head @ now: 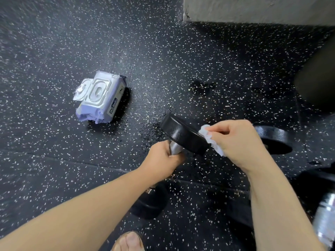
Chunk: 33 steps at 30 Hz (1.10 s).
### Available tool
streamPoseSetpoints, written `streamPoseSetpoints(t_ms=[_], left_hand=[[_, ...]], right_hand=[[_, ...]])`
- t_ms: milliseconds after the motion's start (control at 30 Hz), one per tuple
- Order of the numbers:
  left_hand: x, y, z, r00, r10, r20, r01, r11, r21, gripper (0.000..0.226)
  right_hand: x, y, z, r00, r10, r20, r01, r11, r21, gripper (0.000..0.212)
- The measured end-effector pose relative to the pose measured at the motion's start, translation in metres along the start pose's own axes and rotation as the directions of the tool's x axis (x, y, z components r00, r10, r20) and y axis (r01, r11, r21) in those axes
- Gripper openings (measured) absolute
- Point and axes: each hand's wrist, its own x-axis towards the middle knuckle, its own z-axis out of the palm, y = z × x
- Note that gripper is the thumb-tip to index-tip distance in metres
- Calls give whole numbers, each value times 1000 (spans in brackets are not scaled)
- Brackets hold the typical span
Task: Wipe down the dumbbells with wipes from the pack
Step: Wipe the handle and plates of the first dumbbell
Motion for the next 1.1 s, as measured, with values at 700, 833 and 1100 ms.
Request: streamPoseSetpoints(t_ms=[700,833,1100], left_hand=[[3,-7,-13,1000,-18,-26,17,999,-46,26],[-1,-3,-16,1000,4,-3,-4,998,-57,26],[-4,-2,-10,998,55,31,-54,998,-27,29]], right_hand=[[32,4,12,999,-5,-37,-2,982,-190,17],[11,-30,22,982,-183,51,189,971,-147,15],[61,-47,60,952,-241,190,279,938,-205,13]])
